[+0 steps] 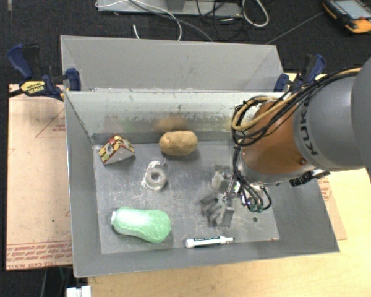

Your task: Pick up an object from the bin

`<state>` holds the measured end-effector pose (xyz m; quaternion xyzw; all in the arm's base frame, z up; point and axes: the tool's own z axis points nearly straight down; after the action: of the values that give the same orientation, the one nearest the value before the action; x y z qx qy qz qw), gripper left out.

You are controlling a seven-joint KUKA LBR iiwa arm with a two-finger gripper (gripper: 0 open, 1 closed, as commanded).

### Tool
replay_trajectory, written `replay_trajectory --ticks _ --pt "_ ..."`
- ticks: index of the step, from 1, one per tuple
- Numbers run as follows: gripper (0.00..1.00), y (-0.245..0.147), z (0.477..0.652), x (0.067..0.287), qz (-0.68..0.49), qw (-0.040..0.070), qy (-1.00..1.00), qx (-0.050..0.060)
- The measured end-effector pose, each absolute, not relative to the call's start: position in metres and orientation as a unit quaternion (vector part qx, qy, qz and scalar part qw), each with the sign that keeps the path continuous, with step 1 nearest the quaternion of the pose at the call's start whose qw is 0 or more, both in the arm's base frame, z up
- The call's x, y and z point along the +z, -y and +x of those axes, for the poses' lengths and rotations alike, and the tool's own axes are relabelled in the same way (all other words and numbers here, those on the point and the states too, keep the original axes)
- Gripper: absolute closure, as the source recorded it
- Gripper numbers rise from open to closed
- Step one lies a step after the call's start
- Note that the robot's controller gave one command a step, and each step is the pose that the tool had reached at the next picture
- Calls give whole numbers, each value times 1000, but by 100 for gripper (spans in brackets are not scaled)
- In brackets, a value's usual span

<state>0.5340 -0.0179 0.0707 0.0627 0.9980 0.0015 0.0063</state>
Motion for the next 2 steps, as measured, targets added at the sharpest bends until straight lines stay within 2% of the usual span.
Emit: replay_trajectory --ticks 2 --pt "0 20 535 71 52 6 -999 2"
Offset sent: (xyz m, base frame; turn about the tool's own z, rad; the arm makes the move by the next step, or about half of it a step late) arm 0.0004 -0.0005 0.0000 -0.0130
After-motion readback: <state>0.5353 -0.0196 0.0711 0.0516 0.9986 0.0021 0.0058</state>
